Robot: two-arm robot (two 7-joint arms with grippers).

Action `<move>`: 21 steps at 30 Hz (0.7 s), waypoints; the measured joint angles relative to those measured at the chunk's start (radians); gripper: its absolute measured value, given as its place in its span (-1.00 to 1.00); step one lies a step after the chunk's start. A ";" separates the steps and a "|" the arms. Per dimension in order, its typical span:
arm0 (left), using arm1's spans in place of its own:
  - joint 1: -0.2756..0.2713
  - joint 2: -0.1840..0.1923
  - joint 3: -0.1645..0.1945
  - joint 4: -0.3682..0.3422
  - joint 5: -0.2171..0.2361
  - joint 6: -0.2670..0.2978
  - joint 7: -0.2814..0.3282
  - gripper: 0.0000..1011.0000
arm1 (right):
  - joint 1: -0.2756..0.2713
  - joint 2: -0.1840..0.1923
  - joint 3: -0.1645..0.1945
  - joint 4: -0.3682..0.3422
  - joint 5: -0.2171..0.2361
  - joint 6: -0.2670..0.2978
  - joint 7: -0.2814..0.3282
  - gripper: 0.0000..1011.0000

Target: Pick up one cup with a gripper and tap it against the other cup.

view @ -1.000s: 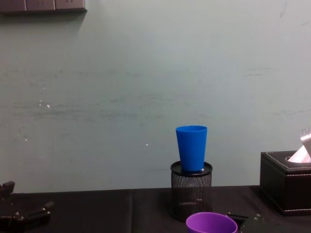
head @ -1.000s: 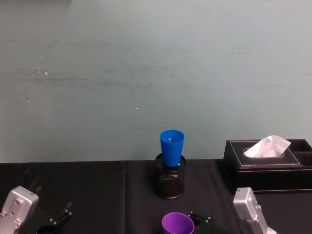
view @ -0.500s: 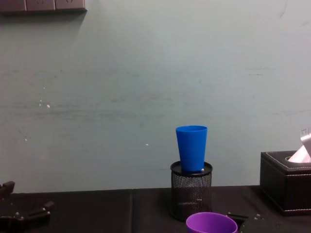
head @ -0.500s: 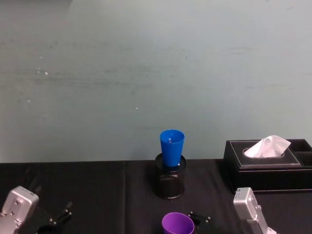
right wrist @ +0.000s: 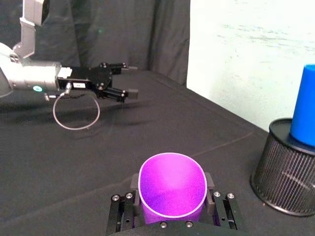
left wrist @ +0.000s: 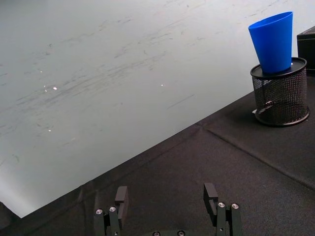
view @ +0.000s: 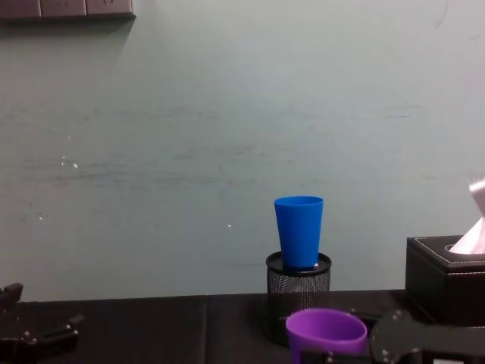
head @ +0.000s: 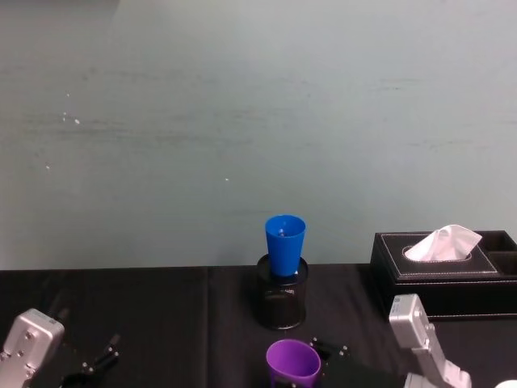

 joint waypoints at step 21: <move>0.000 0.000 0.000 0.000 0.000 0.000 0.000 0.98 | 0.079 0.099 -0.017 -0.193 0.055 0.203 0.010 0.43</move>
